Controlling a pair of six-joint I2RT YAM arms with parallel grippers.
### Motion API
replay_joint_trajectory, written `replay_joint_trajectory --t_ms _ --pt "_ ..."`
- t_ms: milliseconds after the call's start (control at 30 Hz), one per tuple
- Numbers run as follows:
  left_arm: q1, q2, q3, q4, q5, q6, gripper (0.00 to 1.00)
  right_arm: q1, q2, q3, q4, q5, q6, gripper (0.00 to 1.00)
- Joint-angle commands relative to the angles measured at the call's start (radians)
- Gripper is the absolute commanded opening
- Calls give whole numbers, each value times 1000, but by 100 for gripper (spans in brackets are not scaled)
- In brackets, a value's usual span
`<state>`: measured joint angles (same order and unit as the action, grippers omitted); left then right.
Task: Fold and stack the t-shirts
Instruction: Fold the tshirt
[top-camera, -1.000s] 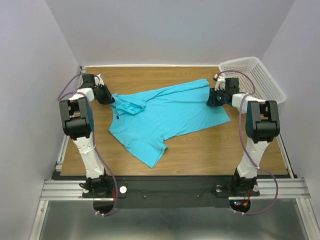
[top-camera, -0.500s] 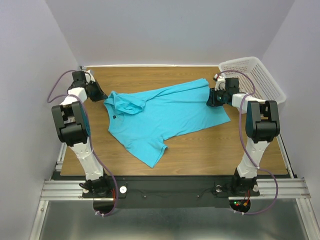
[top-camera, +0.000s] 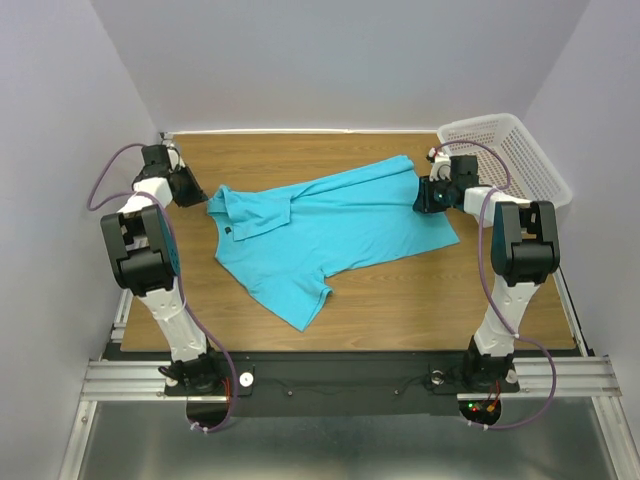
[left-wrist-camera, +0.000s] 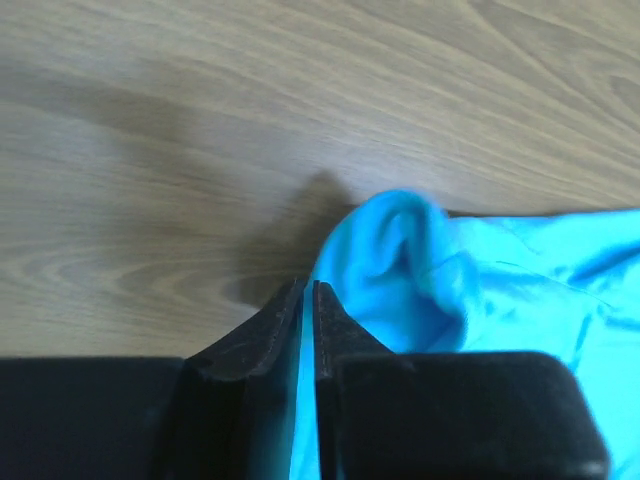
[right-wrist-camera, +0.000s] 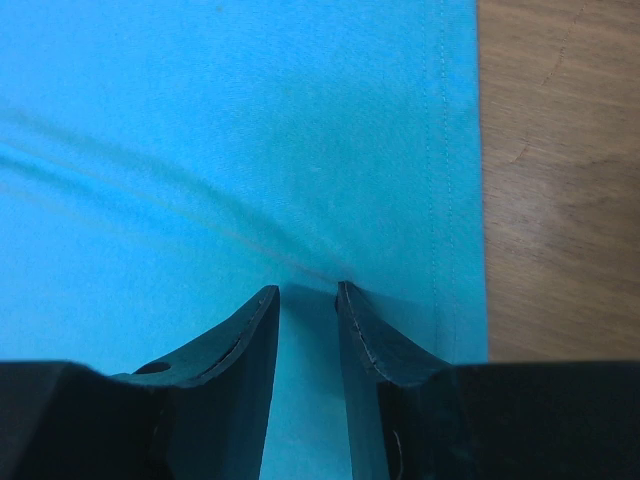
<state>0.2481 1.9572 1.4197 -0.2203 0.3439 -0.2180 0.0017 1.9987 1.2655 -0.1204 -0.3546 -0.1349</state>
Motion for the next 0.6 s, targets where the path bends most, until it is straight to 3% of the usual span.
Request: replay_joint_trajectory --t_ms 0,200,400,567 --pt "8 -3 -1 25 -111 5 34 -5 92 -37 -133 106 -22 37" --pt "8 -112 -42 143 -65 -50 40 -5 97 -35 -134 101 -22 37" --pt "-39 -60 -18 154 154 -121 40 -5 101 -34 -136 101 -22 37" --pt "-84 -8 14 159 132 -167 40 -6 98 -35 -136 101 -22 36"
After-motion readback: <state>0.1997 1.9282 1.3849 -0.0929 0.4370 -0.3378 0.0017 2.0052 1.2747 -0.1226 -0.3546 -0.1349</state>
